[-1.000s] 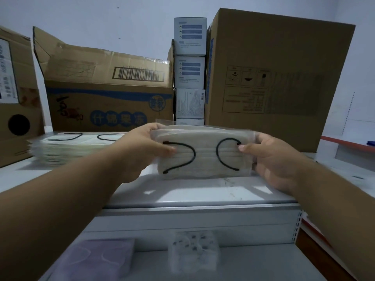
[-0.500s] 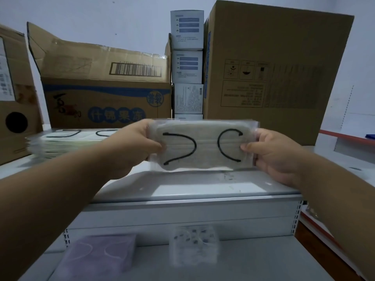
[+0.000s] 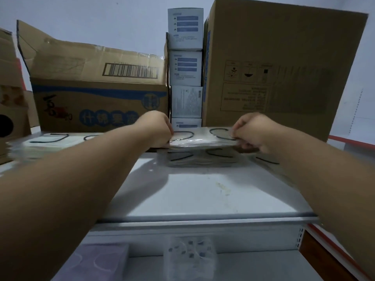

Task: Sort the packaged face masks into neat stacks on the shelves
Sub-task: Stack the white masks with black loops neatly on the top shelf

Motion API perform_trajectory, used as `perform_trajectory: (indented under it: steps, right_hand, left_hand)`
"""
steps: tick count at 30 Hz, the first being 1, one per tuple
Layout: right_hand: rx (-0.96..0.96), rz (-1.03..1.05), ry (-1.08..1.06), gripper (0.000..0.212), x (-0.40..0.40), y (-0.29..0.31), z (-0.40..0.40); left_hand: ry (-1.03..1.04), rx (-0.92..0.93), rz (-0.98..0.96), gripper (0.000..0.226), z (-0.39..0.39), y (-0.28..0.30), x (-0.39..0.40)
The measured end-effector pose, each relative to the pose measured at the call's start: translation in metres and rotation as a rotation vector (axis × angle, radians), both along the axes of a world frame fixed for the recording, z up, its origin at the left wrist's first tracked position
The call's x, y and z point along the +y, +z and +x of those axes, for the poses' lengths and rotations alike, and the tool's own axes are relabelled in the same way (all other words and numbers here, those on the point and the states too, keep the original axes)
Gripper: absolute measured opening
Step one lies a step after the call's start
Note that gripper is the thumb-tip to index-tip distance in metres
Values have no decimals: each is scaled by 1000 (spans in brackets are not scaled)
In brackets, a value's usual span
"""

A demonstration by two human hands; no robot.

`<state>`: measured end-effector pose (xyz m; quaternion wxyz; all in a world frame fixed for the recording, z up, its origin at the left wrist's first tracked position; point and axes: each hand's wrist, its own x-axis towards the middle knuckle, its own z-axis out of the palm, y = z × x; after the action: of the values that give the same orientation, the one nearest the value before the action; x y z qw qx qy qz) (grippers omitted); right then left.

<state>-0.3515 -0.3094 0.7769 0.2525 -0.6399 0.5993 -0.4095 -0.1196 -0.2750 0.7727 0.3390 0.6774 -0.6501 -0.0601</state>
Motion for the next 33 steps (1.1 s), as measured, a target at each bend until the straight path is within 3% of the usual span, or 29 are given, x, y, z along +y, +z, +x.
perform_trajectory:
  steps: [4, 7, 10, 13, 22, 27, 30, 33]
  right_hand:
    - [183, -9, 9, 11, -20, -13, -3]
    - [278, -23, 36, 12, -25, -21, -5]
    - [364, -30, 49, 11, -27, -26, -7]
    - [395, -26, 60, 10, -28, -31, -9]
    - [468, -31, 57, 27, -12, -27, -9]
    - [657, -70, 159, 46, 4, -21, -9]
    - [723, -209, 262, 41, 8, -20, -3]
    - [763, -229, 321, 30, 10, -26, 2]
  left_hand:
    - [-2, -136, 72, 22, -2, -15, -10]
    - [-4, -213, 137, 15, -1, -23, -9]
    - [-25, -300, 222, 47, 4, -27, -6]
    - [-60, -373, 267, 59, 6, -28, -1]
    - [-130, -483, 169, 59, 7, -32, 0]
    - [-126, -512, 172, 60, 5, -34, 1]
    - [-83, -648, 12, 61, 2, -32, 2]
    - [-245, -685, -190, 35, -4, -31, 3]
